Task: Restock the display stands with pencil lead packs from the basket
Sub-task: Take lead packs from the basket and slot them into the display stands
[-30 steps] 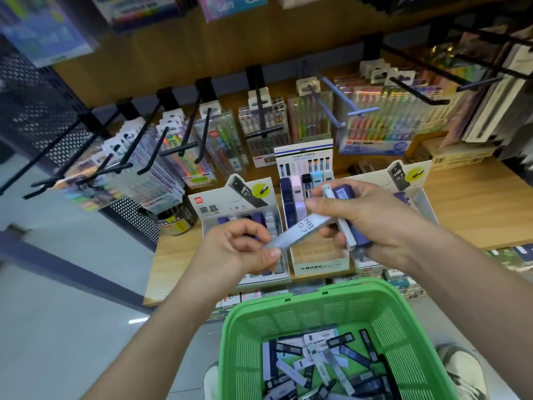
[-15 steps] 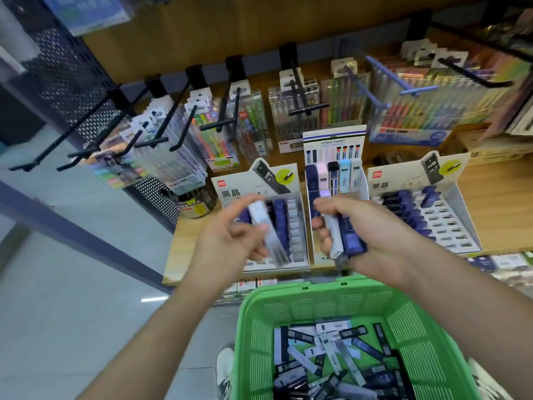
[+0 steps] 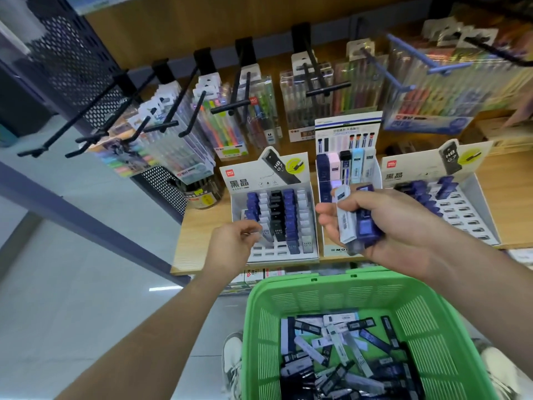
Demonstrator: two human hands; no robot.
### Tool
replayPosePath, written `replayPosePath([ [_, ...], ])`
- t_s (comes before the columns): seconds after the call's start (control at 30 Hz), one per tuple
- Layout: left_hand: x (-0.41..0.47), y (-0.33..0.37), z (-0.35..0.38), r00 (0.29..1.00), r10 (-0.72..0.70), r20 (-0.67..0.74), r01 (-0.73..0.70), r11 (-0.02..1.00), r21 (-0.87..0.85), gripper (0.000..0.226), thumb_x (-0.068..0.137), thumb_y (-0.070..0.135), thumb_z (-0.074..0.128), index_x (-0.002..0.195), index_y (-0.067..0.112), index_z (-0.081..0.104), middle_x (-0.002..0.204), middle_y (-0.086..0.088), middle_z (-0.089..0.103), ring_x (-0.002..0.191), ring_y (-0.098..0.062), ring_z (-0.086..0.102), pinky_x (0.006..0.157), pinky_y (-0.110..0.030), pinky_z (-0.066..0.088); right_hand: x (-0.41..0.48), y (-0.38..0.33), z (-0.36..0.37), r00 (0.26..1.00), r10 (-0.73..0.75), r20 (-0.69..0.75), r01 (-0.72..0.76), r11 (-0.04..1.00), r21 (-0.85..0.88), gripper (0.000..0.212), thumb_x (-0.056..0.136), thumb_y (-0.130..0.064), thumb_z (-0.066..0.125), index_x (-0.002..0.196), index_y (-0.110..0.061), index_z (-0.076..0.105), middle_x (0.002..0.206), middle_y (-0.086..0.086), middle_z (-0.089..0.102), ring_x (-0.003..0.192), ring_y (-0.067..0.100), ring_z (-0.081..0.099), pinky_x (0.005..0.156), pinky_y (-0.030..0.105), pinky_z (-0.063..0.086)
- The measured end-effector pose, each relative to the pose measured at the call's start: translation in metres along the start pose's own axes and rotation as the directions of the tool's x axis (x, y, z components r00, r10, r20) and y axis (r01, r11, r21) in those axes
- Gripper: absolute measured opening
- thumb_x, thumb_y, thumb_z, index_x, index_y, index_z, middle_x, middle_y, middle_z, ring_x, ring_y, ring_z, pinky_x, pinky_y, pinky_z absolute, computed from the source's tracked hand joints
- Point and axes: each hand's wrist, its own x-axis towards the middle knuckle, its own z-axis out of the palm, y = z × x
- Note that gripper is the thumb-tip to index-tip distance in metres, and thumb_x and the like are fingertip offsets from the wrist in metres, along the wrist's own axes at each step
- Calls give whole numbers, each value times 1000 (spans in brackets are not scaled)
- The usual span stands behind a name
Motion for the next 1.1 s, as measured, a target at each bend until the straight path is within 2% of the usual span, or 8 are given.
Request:
replayPosePath([
  [0.2,1,2,-1,995,83,60,-93,979,179,20,92,13,62,110,13,73,99,-3,74,84,-24,67,65,-9,40,-2,0,0,1000,-5,-20,6,999,37,23,92,3,57,114,0,54,101,29,68,78,34,75,56,36,59],
  [0.33,0,2,6,974,192,121,-218,940,262,26,96,7,54,119,6,67,113,-11,66,104,-27,61,89,-25,45,-4,4,0,1000,-21,2,21,1000,5,14,92,4,58,104,-4,59,84,19,75,79,32,75,56,38,60],
  [0.6,3,23,2,998,56,-16,-49,951,306,12,91,16,62,94,16,73,87,2,68,74,-18,61,68,-24,44,-9,9,2,995,-38,89,48,993,-111,11,84,-11,69,94,-10,65,85,15,75,65,22,73,47,24,54],
  [0.67,6,47,-7,998,16,-64,-6,989,150,14,92,18,61,93,15,75,85,3,67,72,-15,60,69,-24,46,-10,9,1,995,-36,89,48,988,-146,13,85,-14,70,97,-11,66,83,13,75,58,17,70,44,22,51],
  [0.7,6,61,-13,998,-52,-44,48,994,-94,15,93,19,61,92,15,75,84,2,69,70,-12,60,68,-25,49,-10,8,1,995,-32,90,45,987,-154,14,86,-15,70,99,-11,66,84,13,75,56,16,68,43,21,50],
  [0.8,-1,101,-35,944,-25,328,268,637,-723,19,91,27,61,95,16,76,92,-5,72,73,-14,64,67,-27,56,-11,6,2,994,-17,112,32,990,-136,19,84,-17,71,101,-10,65,82,13,73,48,14,60,38,20,46],
  [0.93,-19,123,-44,884,201,422,236,587,-774,24,73,23,70,94,14,76,94,-13,72,80,-20,67,78,-31,58,-13,6,3,987,42,155,-25,994,-109,31,82,-28,71,106,-10,67,74,10,67,43,12,53,34,19,42],
  [1.1,-19,125,-40,967,34,252,177,622,-763,15,65,24,74,76,15,78,65,-6,69,52,-8,59,51,-16,50,-17,1,-5,940,225,256,-185,968,-172,43,86,-51,59,96,-11,70,76,15,69,36,10,46,30,15,35],
])
